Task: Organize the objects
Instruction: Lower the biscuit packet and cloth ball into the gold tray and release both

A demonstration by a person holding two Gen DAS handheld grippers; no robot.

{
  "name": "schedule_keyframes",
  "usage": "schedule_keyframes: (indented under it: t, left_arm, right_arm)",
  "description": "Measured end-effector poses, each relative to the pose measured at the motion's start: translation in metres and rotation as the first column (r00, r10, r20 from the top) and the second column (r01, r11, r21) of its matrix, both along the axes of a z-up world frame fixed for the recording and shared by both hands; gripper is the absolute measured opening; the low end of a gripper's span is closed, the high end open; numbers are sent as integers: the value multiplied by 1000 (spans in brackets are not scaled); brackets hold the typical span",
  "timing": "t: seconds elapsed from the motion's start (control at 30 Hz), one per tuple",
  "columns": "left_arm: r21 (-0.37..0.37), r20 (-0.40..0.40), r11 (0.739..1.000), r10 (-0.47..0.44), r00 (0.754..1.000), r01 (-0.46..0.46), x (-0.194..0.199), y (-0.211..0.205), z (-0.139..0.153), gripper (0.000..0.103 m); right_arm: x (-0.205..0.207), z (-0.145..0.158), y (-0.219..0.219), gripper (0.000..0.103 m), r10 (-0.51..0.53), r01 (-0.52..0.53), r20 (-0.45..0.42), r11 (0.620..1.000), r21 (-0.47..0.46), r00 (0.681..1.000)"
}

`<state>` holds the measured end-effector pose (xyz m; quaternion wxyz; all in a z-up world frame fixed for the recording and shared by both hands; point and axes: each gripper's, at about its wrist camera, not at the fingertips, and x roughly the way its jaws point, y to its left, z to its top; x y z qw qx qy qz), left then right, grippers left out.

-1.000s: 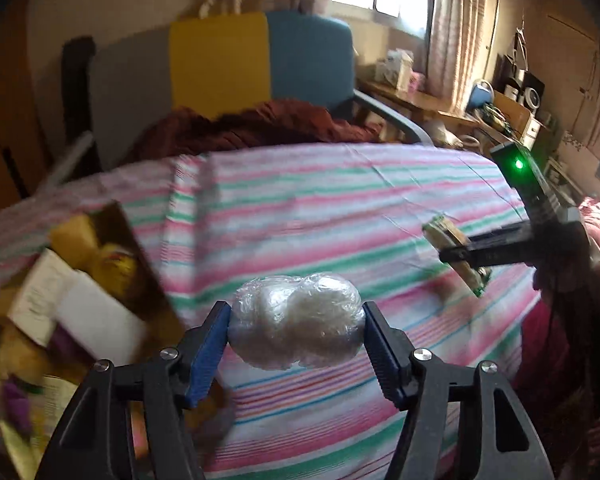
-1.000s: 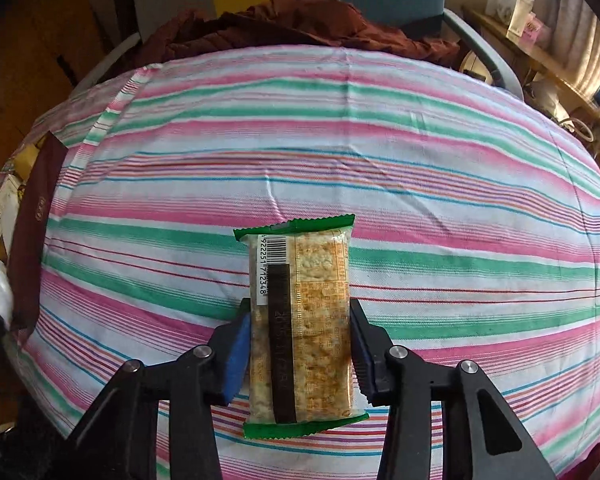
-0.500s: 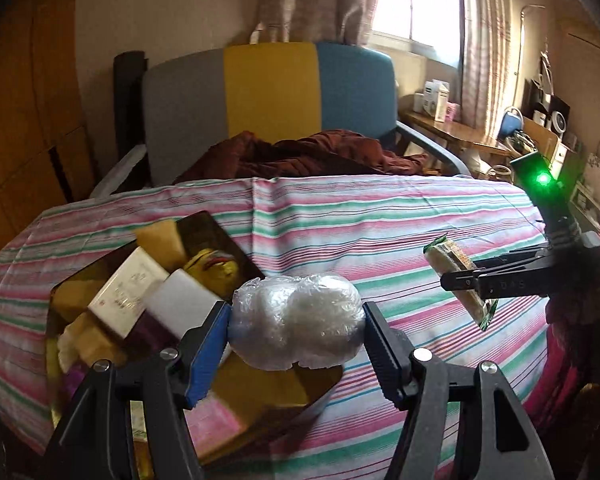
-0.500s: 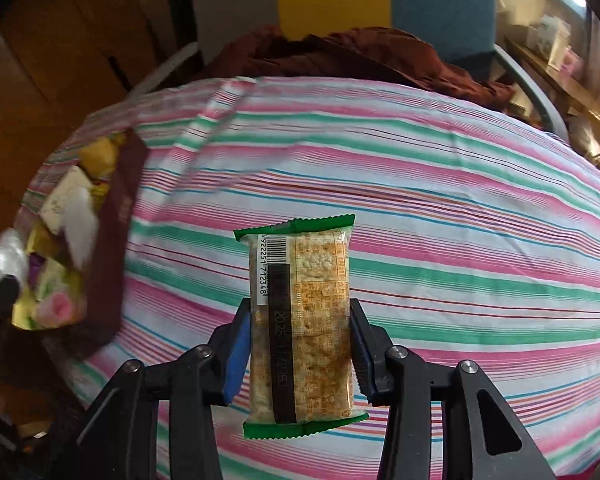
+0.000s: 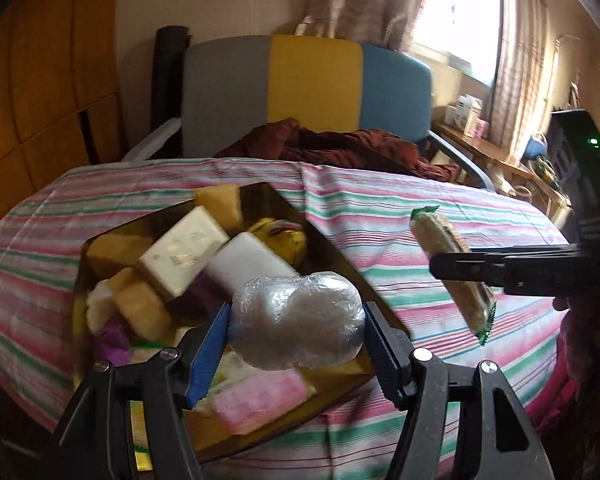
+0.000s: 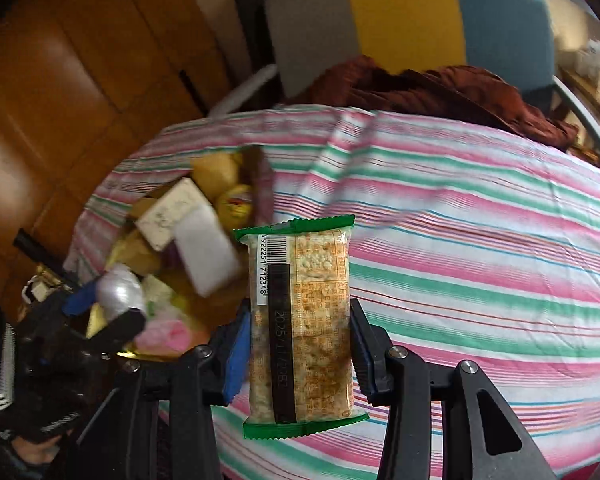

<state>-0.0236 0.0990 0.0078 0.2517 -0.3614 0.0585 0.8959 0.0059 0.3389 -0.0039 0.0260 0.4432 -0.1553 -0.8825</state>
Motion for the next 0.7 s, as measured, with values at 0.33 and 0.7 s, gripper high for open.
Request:
schedule_keyframes:
  t: [0.33,0.7]
  left_arm:
    - [28,25,979,200,980,-201,-20,-90,0,66]
    - [31,45,976,215,976,-216,-21,-97,-8,66]
  right_arm:
    - [-32,7,-57,45,95,-95,-25,995,-8,995]
    - [-66,-29,-92,45,139,-142,63,988,60,988]
